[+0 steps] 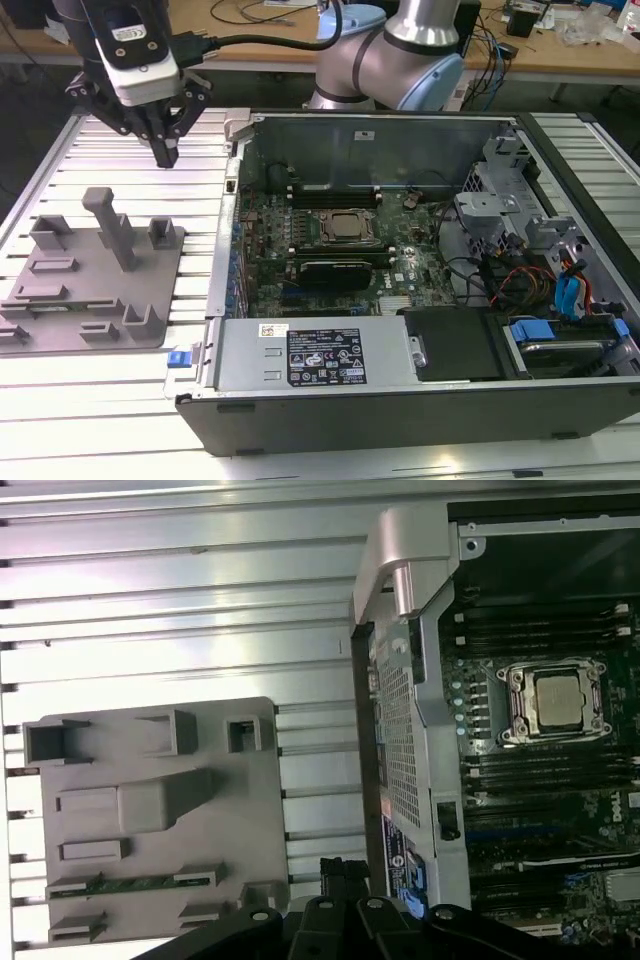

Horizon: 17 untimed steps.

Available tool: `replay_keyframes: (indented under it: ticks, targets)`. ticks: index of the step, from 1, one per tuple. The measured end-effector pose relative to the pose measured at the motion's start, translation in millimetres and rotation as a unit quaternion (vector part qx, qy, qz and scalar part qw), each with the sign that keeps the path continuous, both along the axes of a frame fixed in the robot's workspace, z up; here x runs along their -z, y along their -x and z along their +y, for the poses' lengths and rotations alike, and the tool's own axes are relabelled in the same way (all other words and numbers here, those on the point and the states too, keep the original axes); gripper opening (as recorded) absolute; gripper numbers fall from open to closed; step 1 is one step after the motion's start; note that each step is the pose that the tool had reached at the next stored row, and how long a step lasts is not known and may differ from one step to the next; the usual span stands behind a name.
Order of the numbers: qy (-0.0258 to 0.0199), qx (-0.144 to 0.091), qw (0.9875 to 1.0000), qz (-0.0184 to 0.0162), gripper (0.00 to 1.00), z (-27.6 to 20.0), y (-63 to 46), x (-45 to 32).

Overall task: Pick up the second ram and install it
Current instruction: 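Reach for the second ram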

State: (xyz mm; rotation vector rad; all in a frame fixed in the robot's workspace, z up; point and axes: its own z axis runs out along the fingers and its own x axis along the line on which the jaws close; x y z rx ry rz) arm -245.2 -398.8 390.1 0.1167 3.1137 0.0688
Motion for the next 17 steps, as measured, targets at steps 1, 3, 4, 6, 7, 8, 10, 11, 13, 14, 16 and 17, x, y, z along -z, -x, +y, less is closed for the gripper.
replay_keyframes:
  ticks: [1, 3, 4, 6, 7, 8, 10, 11, 13, 14, 16, 17]
  targets:
    - [0.0, 0.0, 1.0, -0.0001, 0.08, 0.0, 1.5, 0.1]
    - [0.0, 0.0, 1.0, 0.0, 0.08, 0.0, 2.7, 0.2]
    - [0.0, 0.0, 1.0, 0.0, 0.08, 0.0, 4.1, 0.2]
    - [0.0, 0.0, 1.0, 0.0, 0.08, 0.0, 5.8, 0.4]
    - [0.0, 0.0, 1.0, 0.0, 0.08, 0.0, 7.2, 0.5]
    - [0.0, 0.0, 1.0, 0.0, 0.08, 0.0, 8.3, 0.6]
    - [0.0, 0.0, 1.0, 0.0, 0.08, 0.0, 13.3, 1.0]
    - [0.0, 0.0, 1.0, 0.0, 0.08, 0.0, 14.5, 1.1]
    - [0.0, 0.0, 1.0, 0.0, 0.08, 0.0, 18.0, 1.4]
    - [0.0, 0.0, 1.0, 0.0, 0.08, 0.0, 21.4, 1.7]
    - [0.0, 0.0, 1.0, 0.0, 0.08, 0.0, 24.7, 2.0]
    - [0.0, 0.0, 1.0, 0.0, 0.08, 0.0, 27.0, 2.2]
